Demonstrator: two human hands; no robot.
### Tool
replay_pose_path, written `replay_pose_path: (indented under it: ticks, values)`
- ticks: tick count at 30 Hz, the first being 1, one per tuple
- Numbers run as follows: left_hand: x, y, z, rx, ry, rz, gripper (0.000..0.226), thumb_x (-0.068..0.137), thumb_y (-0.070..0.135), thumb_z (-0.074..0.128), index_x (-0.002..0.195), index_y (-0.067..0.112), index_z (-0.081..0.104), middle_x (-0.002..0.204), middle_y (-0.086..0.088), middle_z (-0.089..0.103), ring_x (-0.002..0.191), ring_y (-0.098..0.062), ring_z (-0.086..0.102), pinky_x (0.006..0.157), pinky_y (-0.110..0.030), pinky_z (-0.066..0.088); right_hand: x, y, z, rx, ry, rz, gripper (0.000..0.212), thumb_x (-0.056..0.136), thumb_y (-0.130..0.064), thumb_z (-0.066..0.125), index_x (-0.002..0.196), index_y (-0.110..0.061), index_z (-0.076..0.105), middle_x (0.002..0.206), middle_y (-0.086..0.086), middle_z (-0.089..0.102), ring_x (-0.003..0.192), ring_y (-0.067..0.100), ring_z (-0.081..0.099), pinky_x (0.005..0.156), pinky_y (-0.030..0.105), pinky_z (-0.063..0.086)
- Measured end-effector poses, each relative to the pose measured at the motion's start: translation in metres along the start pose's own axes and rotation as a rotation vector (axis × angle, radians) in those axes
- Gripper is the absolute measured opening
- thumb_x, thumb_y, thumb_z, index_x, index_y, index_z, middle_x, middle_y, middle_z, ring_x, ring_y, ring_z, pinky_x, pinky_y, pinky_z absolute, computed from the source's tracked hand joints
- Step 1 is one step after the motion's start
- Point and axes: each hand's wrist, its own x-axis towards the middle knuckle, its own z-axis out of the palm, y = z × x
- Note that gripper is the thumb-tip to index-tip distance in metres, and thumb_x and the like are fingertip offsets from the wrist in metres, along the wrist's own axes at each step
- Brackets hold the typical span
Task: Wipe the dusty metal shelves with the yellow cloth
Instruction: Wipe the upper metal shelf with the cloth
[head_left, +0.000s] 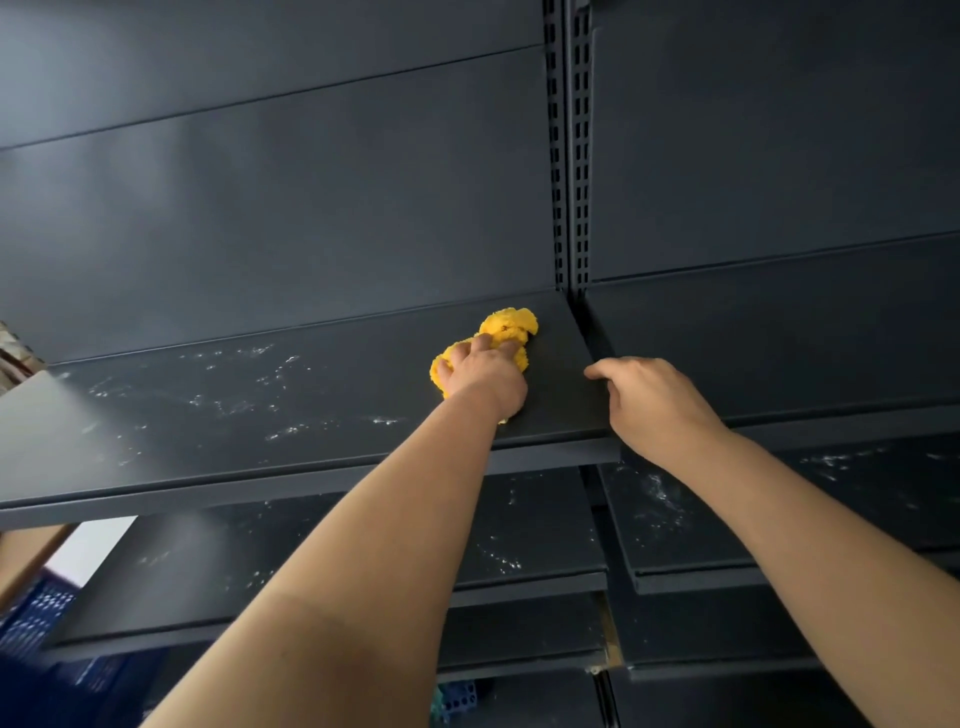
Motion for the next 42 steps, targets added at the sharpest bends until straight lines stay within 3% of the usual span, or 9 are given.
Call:
replay_pose_path:
  ticks: [11,20,29,35,42]
  values:
    - [-0.037,-0.02,0.011,0.038,0.141,0.204,0.048,0.097,0.034,0.038,0.142,0.046,0.029,0.151,0.005,0.028,0.135,-0.029,0.025,0.106,-0.045,0.025,-0.004,-0.022,0.014,-0.008,-0.006,-0.042,0.043,0.093,-0.009,0.043,0.129,-0.029,0.055,0.129,0.0,0.059,0.113,0.025,0.056,0.079,0.036,0.049]
    - [-0.041,-0.115,-0.002,0.007,0.15,0.058,0.051,0.096,0.027,0.039,0.143,0.046,0.03,0.151,0.006,0.027,0.135,-0.027,0.025,0.108,-0.041,0.025,0.002,-0.087,0.04,-0.03,-0.041,-0.093,0.043,0.095,-0.01,0.041,0.13,-0.03,0.053,0.131,-0.004,0.057,0.117,0.021,0.053,0.084,0.037,0.05]
    - [-0.044,-0.221,-0.017,0.016,0.159,-0.026,0.048,0.098,0.031,0.036,0.143,0.044,0.03,0.151,0.004,0.029,0.132,-0.028,0.029,0.106,-0.039,0.027,0.001,-0.131,0.064,-0.054,0.038,-0.055,0.047,0.092,-0.004,0.043,0.131,-0.028,0.053,0.126,-0.001,0.061,0.109,0.022,0.058,0.071,0.031,0.043]
    - [-0.037,-0.208,-0.013,0.032,0.184,-0.078,0.05,0.093,0.022,0.039,0.139,0.042,0.037,0.148,0.002,0.033,0.131,-0.03,0.029,0.106,-0.042,0.024,-0.02,-0.101,0.047,-0.157,0.121,0.049,0.046,0.09,-0.004,0.046,0.127,-0.027,0.057,0.12,0.002,0.065,0.104,0.025,0.06,0.074,0.032,0.042]
    - [-0.029,-0.152,-0.012,0.044,0.108,-0.056,0.058,0.091,0.021,0.042,0.141,0.046,0.029,0.149,0.004,0.028,0.134,-0.028,0.024,0.108,-0.041,0.022,-0.033,-0.053,0.025,-0.129,0.123,0.143,0.046,0.091,-0.003,0.045,0.129,-0.026,0.056,0.13,0.001,0.059,0.107,0.026,0.06,0.075,0.032,0.047]
